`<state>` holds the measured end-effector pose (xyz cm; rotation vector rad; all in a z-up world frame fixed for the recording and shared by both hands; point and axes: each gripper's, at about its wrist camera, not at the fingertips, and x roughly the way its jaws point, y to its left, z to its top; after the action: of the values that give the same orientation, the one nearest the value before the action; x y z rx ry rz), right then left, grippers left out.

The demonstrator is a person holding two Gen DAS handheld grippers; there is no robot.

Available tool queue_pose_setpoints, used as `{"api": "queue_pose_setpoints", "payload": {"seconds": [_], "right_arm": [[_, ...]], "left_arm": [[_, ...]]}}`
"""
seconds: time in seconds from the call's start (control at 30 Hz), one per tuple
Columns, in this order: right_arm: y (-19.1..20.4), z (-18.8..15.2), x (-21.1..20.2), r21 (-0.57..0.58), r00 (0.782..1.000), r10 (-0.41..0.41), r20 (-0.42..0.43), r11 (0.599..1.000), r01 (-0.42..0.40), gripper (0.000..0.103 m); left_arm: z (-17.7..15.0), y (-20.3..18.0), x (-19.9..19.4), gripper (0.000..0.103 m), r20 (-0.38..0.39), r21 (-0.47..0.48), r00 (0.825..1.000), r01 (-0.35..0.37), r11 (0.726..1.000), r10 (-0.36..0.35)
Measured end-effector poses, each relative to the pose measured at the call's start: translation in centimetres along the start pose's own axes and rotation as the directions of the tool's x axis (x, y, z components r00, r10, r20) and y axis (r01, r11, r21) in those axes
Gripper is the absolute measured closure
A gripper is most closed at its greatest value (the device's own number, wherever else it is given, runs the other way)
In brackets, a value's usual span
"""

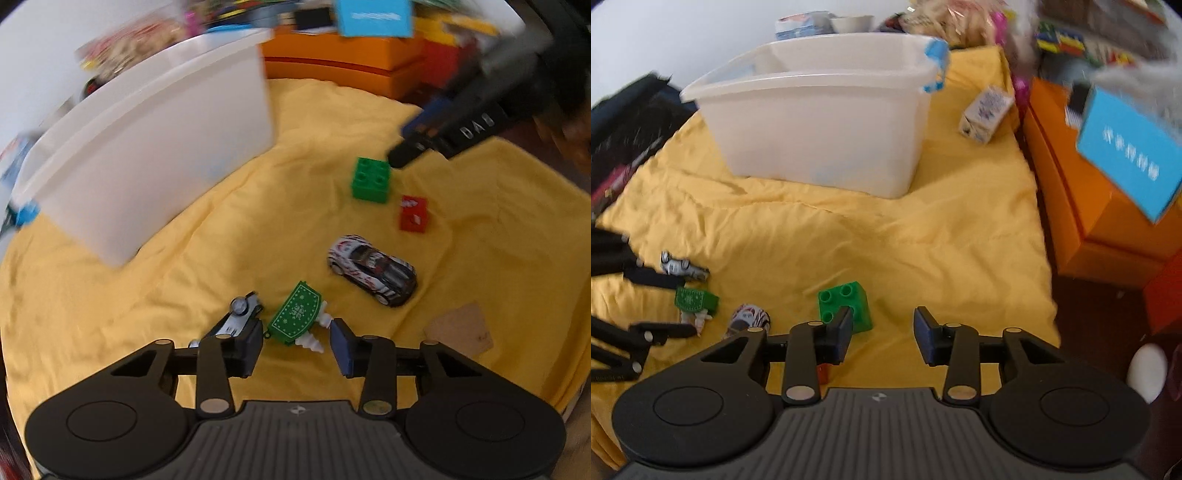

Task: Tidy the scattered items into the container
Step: 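Grasp the green card toy with the left tool while the right tool grasps the green Duplo brick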

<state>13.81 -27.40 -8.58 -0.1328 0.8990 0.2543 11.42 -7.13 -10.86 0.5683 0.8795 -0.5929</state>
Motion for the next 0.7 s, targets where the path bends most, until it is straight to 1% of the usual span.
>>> {"api": "queue_pose_setpoints", "payload": {"seconds": [0.07, 0.1, 0.13, 0.17, 0.23, 0.3, 0.33, 0.4, 0.47, 0.53, 0.57, 0.6, 0.7], "right_arm": [[0.5, 0.1, 0.0, -0.045, 1.000, 0.008, 0.012, 0.999, -0.007, 0.061], [0.7, 0.1, 0.1, -0.060, 1.000, 0.008, 0.011, 0.998, -0.007, 0.061], [1.0, 0.2, 0.3, -0.070, 1.000, 0.006, 0.010, 0.998, -0.005, 0.061], [1.2, 0.2, 0.5, -0.079, 1.000, 0.008, 0.010, 0.997, -0.007, 0.061], [1.5, 0.2, 0.7, -0.089, 1.000, 0.017, 0.005, 0.996, -0.017, 0.061], [1.8, 0.2, 0.7, -0.111, 1.000, 0.015, 0.004, 0.994, -0.015, 0.061], [2.0, 0.2, 0.7, -0.124, 1.000, 0.009, 0.008, 0.992, -0.008, 0.061], [2.1, 0.1, 0.6, -0.142, 1.000, 0.002, 0.016, 0.990, 0.001, 0.061], [2.2, 0.0, 0.7, -0.152, 1.000, 0.000, 0.018, 0.988, 0.003, 0.061], [2.4, -0.1, 1.0, -0.164, 1.000, 0.001, 0.017, 0.986, 0.002, 0.061], [2.5, -0.2, 1.2, -0.170, 1.000, 0.002, 0.015, 0.985, 0.000, 0.061], [2.6, -0.2, 1.4, -0.173, 1.000, 0.003, 0.011, 0.985, -0.001, 0.060], [2.8, -0.5, 2.3, -0.181, 1.000, 0.000, -0.010, 0.983, -0.002, 0.058]], "left_arm": [[0.2, -0.3, 0.6, 0.057, -0.007, 0.042, 1.000, 0.014, 0.999, -0.014], [0.2, -0.3, 0.9, 0.057, -0.007, 0.045, 1.000, 0.019, 0.999, -0.019], [0.3, -0.1, 1.0, 0.062, 0.008, 0.032, 1.000, 0.029, 0.999, -0.029], [0.5, 0.4, 1.2, 0.062, 0.006, -0.003, 0.999, 0.050, 0.999, -0.050], [0.7, 1.4, 1.4, 0.062, 0.011, -0.085, 0.998, 0.063, 0.994, -0.062], [0.7, 2.3, 1.3, 0.063, 0.002, -0.163, 0.997, 0.080, 0.983, -0.081], [0.5, 2.7, 1.0, 0.063, 0.005, -0.209, 0.995, 0.097, 0.973, -0.098], [-0.2, 3.4, -0.2, 0.063, 0.018, -0.312, 0.992, 0.122, 0.942, -0.122], [-1.1, 3.9, -1.5, 0.063, 0.035, -0.422, 0.985, 0.167, 0.891, -0.168], [-2.2, 3.9, -2.3, 0.062, 0.041, -0.503, 0.980, 0.187, 0.844, -0.194], [-2.7, 3.7, -2.4, 0.062, 0.037, -0.532, 0.979, 0.191, 0.825, -0.203], [-3.1, 3.5, -2.3, 0.062, 0.033, -0.548, 0.978, 0.192, 0.814, -0.208], [-4.0, 2.7, -1.2, 0.062, 0.015, -0.577, 0.976, 0.185, 0.795, -0.216]]}}
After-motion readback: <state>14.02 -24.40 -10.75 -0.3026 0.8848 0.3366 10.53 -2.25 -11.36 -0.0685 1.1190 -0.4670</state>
